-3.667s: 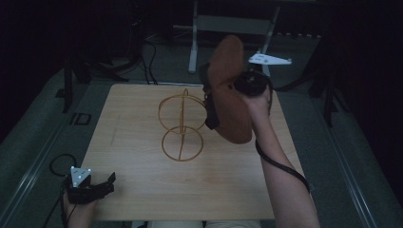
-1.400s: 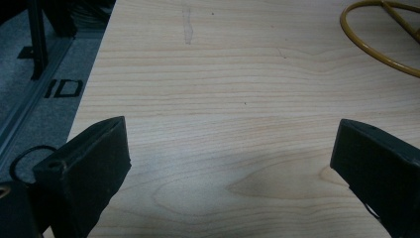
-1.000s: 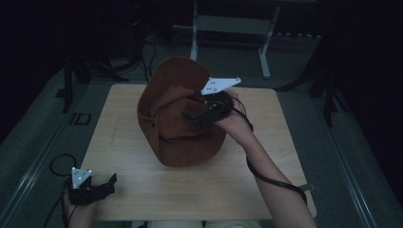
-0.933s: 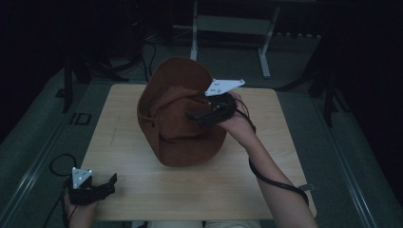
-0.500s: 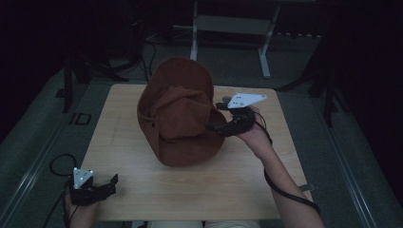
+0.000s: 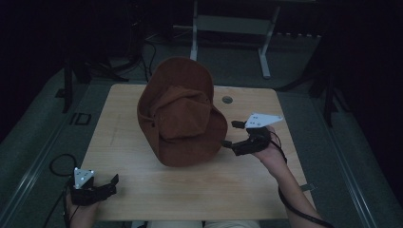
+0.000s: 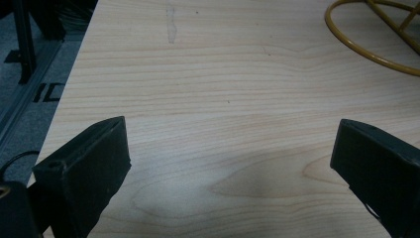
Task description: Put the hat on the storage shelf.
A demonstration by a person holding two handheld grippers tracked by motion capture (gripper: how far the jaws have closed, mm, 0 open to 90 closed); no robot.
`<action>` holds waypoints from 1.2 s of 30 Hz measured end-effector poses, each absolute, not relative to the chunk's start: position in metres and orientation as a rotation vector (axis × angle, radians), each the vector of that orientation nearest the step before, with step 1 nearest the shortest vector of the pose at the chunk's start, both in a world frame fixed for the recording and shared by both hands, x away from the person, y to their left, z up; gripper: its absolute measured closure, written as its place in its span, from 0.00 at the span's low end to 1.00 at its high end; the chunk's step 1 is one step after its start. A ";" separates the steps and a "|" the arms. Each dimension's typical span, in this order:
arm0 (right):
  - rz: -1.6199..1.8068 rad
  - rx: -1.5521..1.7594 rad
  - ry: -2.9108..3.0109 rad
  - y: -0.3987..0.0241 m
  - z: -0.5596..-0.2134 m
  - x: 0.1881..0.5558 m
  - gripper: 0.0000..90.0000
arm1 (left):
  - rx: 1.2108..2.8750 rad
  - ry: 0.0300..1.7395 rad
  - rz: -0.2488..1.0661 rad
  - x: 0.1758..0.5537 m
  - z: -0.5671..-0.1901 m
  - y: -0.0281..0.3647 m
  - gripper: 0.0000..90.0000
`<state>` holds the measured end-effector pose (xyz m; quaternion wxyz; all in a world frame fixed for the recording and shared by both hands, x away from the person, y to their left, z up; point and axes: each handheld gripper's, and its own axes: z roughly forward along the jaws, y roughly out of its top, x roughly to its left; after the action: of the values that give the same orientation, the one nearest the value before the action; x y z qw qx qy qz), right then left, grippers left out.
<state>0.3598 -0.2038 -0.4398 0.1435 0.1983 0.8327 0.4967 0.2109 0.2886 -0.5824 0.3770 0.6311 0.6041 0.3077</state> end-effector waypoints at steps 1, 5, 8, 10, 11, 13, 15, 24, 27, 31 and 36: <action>1.439 0.577 2.404 -0.206 -0.445 0.359 0.17 | 1.612 1.546 0.790 0.211 -0.583 0.288 0.03; 1.421 0.597 2.421 -0.215 -0.462 0.356 0.17 | 1.617 1.542 0.780 0.212 -0.583 0.287 0.03; 1.423 0.616 2.423 -0.219 -0.468 0.353 0.17 | 1.614 1.540 0.788 0.212 -0.583 0.287 0.03; 1.438 0.623 2.413 -0.226 -0.479 0.348 0.17 | 1.614 1.538 0.792 0.212 -0.582 0.286 0.03; 1.435 0.623 2.408 -0.228 -0.483 0.346 0.17 | 1.617 1.537 0.794 0.212 -0.582 0.286 0.03; 1.445 0.639 2.409 -0.232 -0.491 0.343 0.16 | 1.614 1.537 0.794 0.212 -0.582 0.286 0.03; 1.437 0.648 2.416 -0.236 -0.499 0.340 0.16 | 1.617 1.539 0.795 0.212 -0.582 0.285 0.03; 1.405 0.702 2.430 -0.253 -0.532 0.328 0.15 | 1.624 1.532 0.790 0.212 -0.583 0.284 0.03; 1.394 0.705 2.419 -0.260 -0.540 0.324 0.15 | 1.621 1.531 0.788 0.212 -0.583 0.284 0.03; 1.384 0.742 2.419 -0.270 -0.550 0.321 0.15 | 1.626 1.529 0.785 0.213 -0.583 0.283 0.03; 1.369 0.754 2.410 -0.283 -0.557 0.317 0.15 | 1.623 1.529 0.782 0.213 -0.584 0.283 0.03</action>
<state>0.3173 -0.2831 -0.5571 0.1341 0.2602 0.8314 0.4723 0.2130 0.2826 -0.5835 0.3797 0.6353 0.5987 0.3062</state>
